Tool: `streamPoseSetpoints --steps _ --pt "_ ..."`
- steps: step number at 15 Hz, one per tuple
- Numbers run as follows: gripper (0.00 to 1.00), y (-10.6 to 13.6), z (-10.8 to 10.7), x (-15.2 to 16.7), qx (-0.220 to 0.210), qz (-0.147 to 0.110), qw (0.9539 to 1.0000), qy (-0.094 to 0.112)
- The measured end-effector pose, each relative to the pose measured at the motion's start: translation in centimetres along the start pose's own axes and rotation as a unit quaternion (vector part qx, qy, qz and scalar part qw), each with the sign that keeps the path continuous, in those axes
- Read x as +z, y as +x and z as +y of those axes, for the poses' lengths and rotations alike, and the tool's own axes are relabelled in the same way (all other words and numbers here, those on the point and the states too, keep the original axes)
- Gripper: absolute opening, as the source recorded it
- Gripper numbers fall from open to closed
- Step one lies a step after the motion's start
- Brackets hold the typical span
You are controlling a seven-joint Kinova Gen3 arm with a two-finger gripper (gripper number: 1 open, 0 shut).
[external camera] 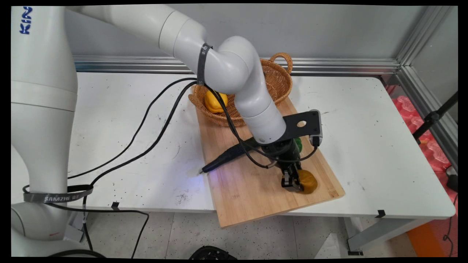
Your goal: Place the picked object in the vegetable basket
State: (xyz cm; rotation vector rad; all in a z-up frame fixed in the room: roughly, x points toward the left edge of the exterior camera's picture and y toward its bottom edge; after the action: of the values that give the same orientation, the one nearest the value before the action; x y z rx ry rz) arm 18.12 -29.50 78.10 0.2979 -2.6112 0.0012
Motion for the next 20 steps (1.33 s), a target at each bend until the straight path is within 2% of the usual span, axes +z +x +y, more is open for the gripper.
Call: streamPoseSetpoints --steps 5,10,15,18,20 --pt "0.00 0.3 0.3 -1.8 0.014 0.003 0.9999 0.002" --pt "0.00 0.5 0.4 -6.3 0.008 0.016 0.9998 0.013" --pt "0.00 0.4 -0.1 -12.1 -0.034 0.034 0.9981 0.039" --pt "0.00 -0.8 -1.4 -16.0 -0.078 0.041 0.9937 0.068" --pt "0.00 -1.6 -2.4 -17.6 -0.098 0.043 0.9907 0.084"
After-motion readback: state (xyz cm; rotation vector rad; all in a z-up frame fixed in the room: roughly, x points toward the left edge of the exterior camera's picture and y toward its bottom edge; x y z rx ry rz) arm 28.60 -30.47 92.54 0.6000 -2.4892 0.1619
